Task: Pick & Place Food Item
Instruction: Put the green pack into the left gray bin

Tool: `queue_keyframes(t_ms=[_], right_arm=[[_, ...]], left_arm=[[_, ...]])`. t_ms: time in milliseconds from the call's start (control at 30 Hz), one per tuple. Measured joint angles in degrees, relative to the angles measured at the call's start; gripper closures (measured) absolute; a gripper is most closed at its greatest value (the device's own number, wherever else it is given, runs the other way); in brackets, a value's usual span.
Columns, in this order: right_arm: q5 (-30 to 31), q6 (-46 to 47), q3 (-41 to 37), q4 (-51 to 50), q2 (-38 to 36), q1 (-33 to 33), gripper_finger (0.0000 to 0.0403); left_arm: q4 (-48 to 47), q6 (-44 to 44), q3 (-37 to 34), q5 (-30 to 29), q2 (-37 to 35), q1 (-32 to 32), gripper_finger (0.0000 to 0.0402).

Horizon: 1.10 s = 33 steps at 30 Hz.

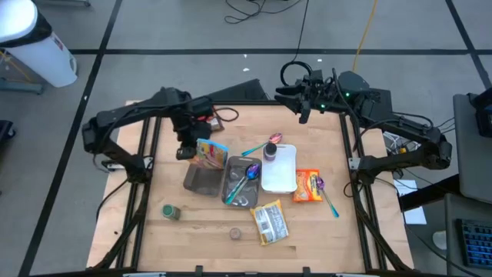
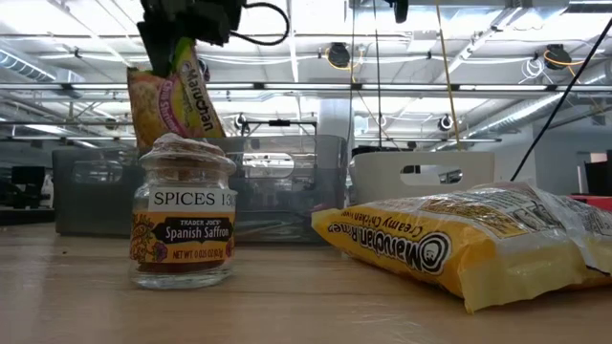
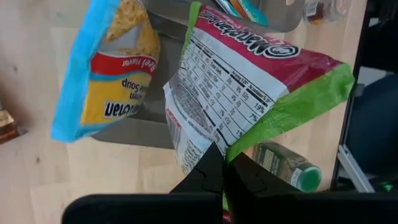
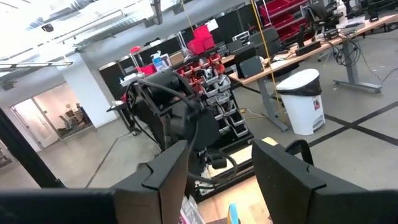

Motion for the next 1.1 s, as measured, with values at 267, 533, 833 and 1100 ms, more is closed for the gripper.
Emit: queue_keyframes(t_ms=[267,533,833,1100], right_arm=[[0.07,-0.86,0.0,-0.62,0.0,0.0,0.0231],[0.15,-1.36,0.0,-1.75,0.0,0.0,0.0231],[0.17,-2.75,0.0,-2.66,0.0,0.0,0.0231],[0.17,-3.91,0.0,-2.63,0.0,-0.04,0.0231]], left_arm=[[-0.11,1.79,0.04,-2.87,3.17,-0.02,0.0401],[-0.11,2.38,0.04,-2.96,7.85,0.0,0.0401],[0.0,3.55,-0.21,-2.97,10.24,0.0,0.0401],[-0.1,2.03,-2.38,-3.52,10.24,0.0,0.0401]])
